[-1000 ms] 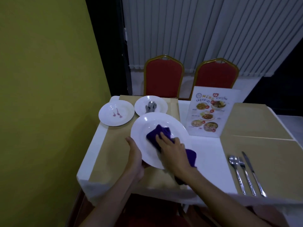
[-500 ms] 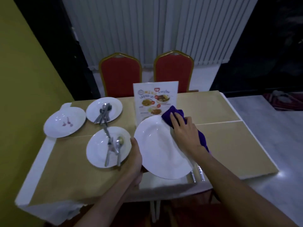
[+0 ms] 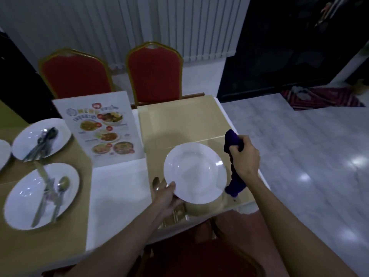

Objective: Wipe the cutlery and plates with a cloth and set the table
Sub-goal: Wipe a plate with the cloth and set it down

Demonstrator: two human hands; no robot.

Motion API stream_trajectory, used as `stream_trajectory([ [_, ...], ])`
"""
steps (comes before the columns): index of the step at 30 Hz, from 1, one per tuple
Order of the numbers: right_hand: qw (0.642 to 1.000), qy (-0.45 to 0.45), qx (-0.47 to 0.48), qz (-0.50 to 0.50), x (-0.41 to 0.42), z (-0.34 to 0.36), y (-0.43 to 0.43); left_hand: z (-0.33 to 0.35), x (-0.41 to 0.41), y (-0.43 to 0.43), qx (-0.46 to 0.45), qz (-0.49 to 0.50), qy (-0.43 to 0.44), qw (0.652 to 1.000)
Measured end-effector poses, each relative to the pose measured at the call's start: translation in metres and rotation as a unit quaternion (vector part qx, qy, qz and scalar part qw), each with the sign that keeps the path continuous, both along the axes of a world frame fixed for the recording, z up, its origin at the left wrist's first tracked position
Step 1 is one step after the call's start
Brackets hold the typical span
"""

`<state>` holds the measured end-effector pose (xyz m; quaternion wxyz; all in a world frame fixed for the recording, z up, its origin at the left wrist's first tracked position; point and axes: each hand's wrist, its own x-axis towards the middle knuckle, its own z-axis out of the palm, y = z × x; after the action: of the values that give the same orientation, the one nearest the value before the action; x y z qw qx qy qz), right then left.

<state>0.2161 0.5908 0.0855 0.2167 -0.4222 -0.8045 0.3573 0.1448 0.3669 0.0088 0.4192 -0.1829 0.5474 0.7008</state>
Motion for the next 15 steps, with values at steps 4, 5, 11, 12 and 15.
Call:
stream_trajectory([
  [4,1.0,-0.017,-0.015,-0.016,0.02,-0.018,0.029,-0.013,0.013,0.056,-0.011,0.005,-0.033,0.999],
  [5,1.0,-0.02,-0.017,-0.016,0.024,-0.023,0.033,-0.014,0.015,0.063,-0.013,0.005,-0.033,0.999],
  [11,0.999,-0.038,-0.024,0.0,0.036,-0.035,0.048,-0.029,0.019,0.092,-0.037,0.024,-0.043,0.998],
  [12,0.999,-0.044,-0.022,0.005,0.036,-0.036,0.048,-0.032,0.019,0.093,-0.039,0.028,-0.044,0.998],
  [15,0.998,-0.053,-0.027,0.027,0.033,-0.043,0.047,-0.035,0.019,0.094,-0.04,0.019,-0.055,0.997],
])
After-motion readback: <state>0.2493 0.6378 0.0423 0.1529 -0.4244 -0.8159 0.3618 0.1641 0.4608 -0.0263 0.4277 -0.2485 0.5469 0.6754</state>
